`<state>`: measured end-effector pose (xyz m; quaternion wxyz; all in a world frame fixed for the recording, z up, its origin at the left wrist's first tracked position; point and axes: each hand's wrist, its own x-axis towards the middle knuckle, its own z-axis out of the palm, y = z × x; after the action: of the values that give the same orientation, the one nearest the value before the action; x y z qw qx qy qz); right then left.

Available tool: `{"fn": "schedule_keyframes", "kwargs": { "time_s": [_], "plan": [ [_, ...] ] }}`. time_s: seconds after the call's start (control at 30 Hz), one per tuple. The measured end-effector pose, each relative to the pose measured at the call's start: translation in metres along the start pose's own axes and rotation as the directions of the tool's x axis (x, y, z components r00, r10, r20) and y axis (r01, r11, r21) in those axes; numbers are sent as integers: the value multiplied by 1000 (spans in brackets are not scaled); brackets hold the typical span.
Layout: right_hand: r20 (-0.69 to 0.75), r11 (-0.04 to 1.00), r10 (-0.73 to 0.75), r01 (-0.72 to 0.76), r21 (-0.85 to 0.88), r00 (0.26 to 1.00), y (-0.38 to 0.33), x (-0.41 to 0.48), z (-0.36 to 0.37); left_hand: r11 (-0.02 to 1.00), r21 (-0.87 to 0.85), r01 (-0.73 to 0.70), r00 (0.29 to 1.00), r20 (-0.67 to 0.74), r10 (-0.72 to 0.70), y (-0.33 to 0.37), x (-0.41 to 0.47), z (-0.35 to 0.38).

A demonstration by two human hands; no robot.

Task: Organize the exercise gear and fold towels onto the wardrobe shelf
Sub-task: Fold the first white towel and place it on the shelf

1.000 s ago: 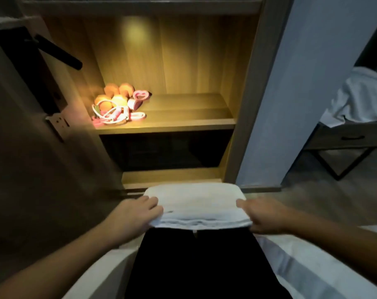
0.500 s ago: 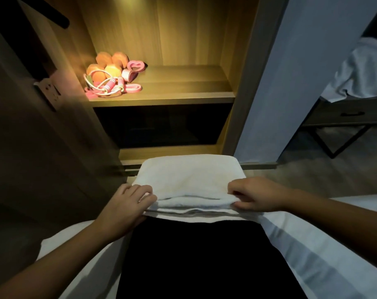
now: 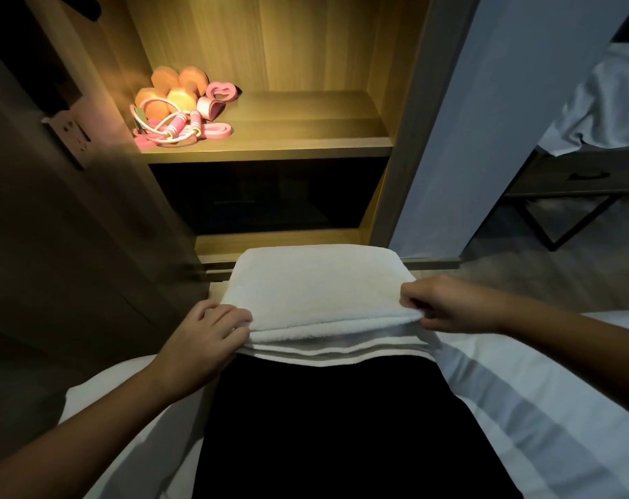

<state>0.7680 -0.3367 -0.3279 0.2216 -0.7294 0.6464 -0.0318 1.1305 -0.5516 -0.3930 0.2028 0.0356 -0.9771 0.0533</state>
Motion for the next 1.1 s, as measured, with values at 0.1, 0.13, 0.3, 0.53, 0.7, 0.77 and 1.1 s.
{"fn": "schedule_keyframes", "kwargs": {
  "time_s": [0.1,0.13,0.3,0.53,0.7,0.77,1.1],
  "plan": [
    [46,1000,14,-13,-5,999,0,1,4,999,-30,-37,999,-3,37,-2,-2,3],
    [57,1000,25,-25,4,998,0,1,8,998,-28,-51,999,3,52,-2,-3,3],
    [69,997,71,-72,7,995,3,1,9,998,-40,-55,998,6,56,-3,-6,-1],
    [18,998,59,-59,-4,998,7,-6,7,997,-54,-53,999,4,53,-1,-10,0],
    [61,998,51,-53,30,997,2,-11,14,997,-51,-56,998,11,57,-3,-12,-1],
    [66,999,41,-42,24,997,-5,-12,19,996,-74,-43,999,14,44,0,-11,-5],
    [-133,950,211,-235,-205,968,-43,3,58,964,127,232,926,275,-259,37,50,-8]
  ]
}}
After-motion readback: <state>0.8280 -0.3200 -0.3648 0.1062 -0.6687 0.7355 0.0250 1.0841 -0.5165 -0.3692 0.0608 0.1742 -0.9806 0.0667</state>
